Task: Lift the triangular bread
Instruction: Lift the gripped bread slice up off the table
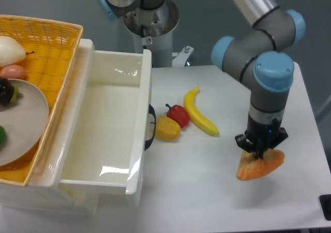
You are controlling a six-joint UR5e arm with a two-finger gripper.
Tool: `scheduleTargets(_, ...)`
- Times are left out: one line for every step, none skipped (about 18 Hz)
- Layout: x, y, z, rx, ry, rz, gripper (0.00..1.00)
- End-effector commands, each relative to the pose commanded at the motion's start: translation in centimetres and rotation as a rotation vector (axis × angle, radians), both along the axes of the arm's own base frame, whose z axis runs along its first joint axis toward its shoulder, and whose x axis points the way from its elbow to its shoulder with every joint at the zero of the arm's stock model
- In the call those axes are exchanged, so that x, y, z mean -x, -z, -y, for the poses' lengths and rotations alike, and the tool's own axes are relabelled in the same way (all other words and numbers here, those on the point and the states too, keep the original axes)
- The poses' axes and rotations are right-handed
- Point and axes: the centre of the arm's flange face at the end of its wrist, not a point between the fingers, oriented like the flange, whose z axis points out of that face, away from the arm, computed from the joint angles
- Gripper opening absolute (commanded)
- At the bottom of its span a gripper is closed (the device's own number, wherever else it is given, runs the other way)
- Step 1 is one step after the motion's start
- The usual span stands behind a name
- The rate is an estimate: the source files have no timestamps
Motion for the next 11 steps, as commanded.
scheduleTargets(-0.2, 0.5, 0.3, 0.024, 0.065, 0.008, 0.0)
scheduleTargets(-0.4, 1.1, 0.6, 0.059, 0.125, 0.023, 0.0)
scheduleTargets(-0.4, 1.0, 1.5, 0.101, 0.18, 0.037, 0.0)
scheduleTargets(-0.5, 0.7, 2.2, 0.144, 0.236, 0.053, 0.0)
scheduleTargets(-0.5, 0.8, 2.8, 0.182, 0.295, 0.074, 0.0)
scheduleTargets(-0.4, 0.7, 3.6, 0.2, 0.337, 0.094, 0.0)
scheduleTargets(-0.2, 0.8, 4.3, 0.208, 0.372, 0.109, 0.0)
scheduleTargets(-0.2, 1.0, 4.4, 0.214, 0.396, 0.123, 0.0)
scheduleTargets(-0.1, 1.1, 4.5, 0.216, 0.405, 0.128, 0.0)
scheduleTargets(-0.1, 1.3, 4.5, 0.217, 0.405, 0.131, 0.0)
scheduleTargets(0.0, 1.5, 4.5, 0.219, 0.405, 0.132, 0.0)
